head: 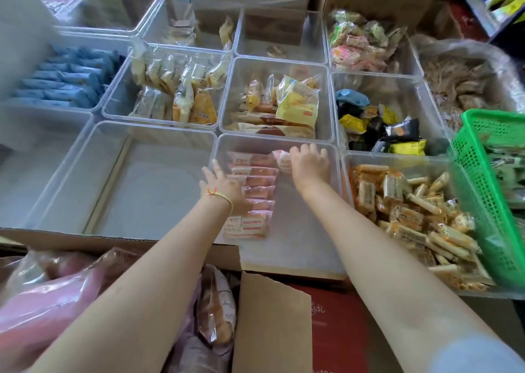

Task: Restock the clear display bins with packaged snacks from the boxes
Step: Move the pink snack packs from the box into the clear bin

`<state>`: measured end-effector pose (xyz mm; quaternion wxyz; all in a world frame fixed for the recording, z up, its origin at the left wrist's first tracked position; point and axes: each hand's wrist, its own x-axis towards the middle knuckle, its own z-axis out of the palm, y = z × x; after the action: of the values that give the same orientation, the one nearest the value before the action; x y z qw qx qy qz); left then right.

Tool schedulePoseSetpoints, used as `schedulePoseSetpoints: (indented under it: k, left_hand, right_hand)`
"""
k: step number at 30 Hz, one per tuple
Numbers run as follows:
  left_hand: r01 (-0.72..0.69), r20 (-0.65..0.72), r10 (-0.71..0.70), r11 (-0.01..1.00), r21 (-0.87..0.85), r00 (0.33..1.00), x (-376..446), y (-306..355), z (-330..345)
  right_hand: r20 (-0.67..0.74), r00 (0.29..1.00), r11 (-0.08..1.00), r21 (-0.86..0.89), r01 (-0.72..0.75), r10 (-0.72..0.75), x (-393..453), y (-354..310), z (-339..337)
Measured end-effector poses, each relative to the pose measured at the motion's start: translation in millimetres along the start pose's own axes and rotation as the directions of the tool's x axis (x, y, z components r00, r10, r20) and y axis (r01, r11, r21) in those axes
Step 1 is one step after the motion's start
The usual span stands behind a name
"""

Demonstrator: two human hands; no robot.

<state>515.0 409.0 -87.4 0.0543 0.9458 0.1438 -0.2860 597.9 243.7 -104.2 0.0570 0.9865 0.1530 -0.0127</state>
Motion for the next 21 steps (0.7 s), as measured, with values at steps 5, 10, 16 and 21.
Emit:
schedulePoseSetpoints:
  k: [5, 10, 16, 21]
  left_hand:
    - [-0.015, 0.026, 0.014, 1.000, 0.018, 1.000, 4, -5, 0]
    - [-0.029, 0.025, 0.028, 0.999, 0.042, 0.999, 2, -6, 0]
    - [-0.016, 0.038, 0.015, 0.999, 0.032, 0.999, -3, -2, -5]
    - [-0.019, 0.021, 0.020, 1.000, -0.025, 1.000, -3, -3, -5]
  right_hand:
    - [-0.015, 1.000, 0.992, -0.125, -0.016, 0.015, 13, -6, 7]
    - [0.108, 0.994, 0.997, -0.072, -0.026, 0.033, 22, -5, 16]
    - [0.188, 0.982, 0.995, 0.090, -0.047, 0.029, 8, -7, 26]
    - [0.083, 0.996, 0.942, 0.328, -0.065, 0.039, -21, -15, -2]
